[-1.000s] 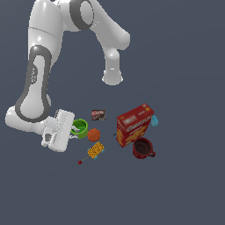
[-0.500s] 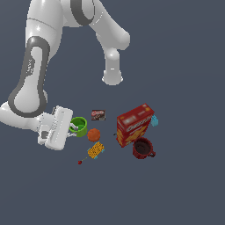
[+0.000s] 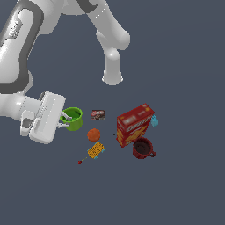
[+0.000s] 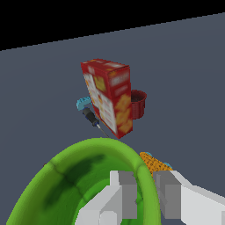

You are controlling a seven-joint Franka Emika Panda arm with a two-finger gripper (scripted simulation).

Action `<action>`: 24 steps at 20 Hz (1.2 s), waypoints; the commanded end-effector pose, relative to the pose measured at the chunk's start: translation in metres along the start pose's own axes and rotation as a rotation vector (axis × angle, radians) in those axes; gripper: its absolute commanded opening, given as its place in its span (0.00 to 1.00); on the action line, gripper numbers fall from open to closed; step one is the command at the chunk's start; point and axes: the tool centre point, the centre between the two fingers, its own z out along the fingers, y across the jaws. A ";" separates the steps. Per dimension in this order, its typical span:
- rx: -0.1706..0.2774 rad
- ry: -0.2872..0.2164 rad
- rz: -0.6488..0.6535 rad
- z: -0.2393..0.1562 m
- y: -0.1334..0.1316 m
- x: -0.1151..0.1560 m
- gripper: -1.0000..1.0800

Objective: Pick up a designated object from a clutter of objects.

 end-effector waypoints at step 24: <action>-0.004 0.002 0.001 -0.137 0.004 0.169 0.00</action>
